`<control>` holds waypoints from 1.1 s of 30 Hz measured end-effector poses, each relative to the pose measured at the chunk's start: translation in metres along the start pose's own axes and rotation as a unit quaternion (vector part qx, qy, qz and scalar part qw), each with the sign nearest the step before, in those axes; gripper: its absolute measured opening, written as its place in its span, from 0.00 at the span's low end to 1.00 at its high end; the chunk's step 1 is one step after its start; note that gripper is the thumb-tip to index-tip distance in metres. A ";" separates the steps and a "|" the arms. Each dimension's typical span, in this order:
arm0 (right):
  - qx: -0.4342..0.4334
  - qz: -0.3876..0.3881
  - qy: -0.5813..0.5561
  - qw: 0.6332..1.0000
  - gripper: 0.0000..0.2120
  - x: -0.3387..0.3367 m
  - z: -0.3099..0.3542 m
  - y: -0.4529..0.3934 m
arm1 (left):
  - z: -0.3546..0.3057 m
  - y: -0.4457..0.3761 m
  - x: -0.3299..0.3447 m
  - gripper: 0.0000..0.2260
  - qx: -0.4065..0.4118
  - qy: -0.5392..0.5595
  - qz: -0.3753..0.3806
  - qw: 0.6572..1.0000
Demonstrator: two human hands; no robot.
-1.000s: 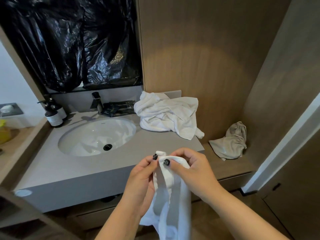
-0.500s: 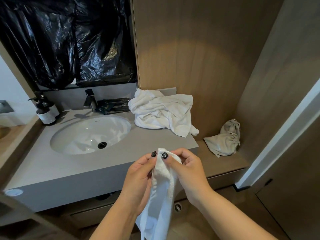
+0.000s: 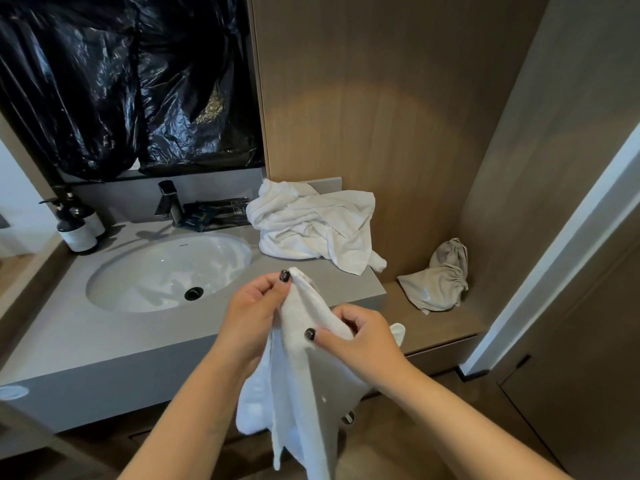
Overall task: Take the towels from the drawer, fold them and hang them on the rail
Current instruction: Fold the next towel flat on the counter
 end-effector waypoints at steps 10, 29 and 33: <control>0.035 0.146 0.222 0.963 0.20 -0.037 -0.043 -0.016 | -0.073 -0.060 -0.034 0.08 0.057 0.159 -0.122 0.978; -0.158 -0.017 0.614 0.773 0.09 -0.132 0.021 -0.052 | -0.072 -0.070 -0.095 0.12 0.250 -0.210 -0.178 0.928; -0.116 -0.019 0.621 0.775 0.07 -0.142 0.015 -0.053 | -0.072 -0.064 -0.081 0.14 0.281 -0.379 -0.104 0.875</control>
Point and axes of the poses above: each hand's wrist, its own y-axis away from the middle knuckle, its own x-axis out of the palm, z = x × y, the point moved 5 cm from there along -y, towards the middle knuckle, and after that the axes turned 1 degree about z, right-handed, at the moved point
